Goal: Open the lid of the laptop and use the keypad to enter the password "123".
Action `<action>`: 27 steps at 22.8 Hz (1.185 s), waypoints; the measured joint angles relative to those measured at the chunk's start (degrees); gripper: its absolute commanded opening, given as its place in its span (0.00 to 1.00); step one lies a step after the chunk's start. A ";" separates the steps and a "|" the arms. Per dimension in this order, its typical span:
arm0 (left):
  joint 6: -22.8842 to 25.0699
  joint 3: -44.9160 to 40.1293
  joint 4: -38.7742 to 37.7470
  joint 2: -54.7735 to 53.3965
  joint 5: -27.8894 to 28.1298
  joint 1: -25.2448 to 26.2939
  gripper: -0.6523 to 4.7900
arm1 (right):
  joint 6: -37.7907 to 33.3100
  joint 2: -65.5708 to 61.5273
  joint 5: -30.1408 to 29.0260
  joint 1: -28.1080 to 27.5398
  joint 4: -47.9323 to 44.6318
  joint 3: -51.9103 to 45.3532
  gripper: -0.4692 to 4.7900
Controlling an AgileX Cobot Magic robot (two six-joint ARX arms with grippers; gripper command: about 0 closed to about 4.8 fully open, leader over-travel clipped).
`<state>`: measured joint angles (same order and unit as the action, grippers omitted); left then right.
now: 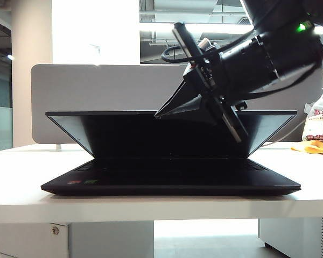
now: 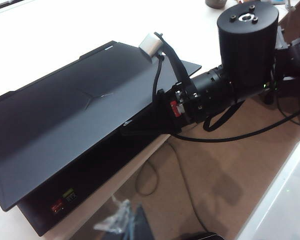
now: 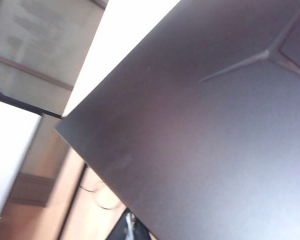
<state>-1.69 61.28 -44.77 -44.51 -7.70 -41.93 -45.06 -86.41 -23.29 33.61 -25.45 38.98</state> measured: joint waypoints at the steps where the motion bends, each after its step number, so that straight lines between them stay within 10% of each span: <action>1: 0.02 -0.02 -0.02 0.00 0.09 0.00 0.11 | 1.68 0.00 0.20 -0.04 1.64 1.01 0.07; 27: 0.20 0.02 -2.23 0.02 0.55 -0.02 0.11 | 21.27 -2.32 12.41 -6.47 25.22 24.35 0.07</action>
<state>-1.50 61.30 -47.00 -44.49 -7.16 -41.95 -23.79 -88.73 -10.87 27.14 -0.23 63.33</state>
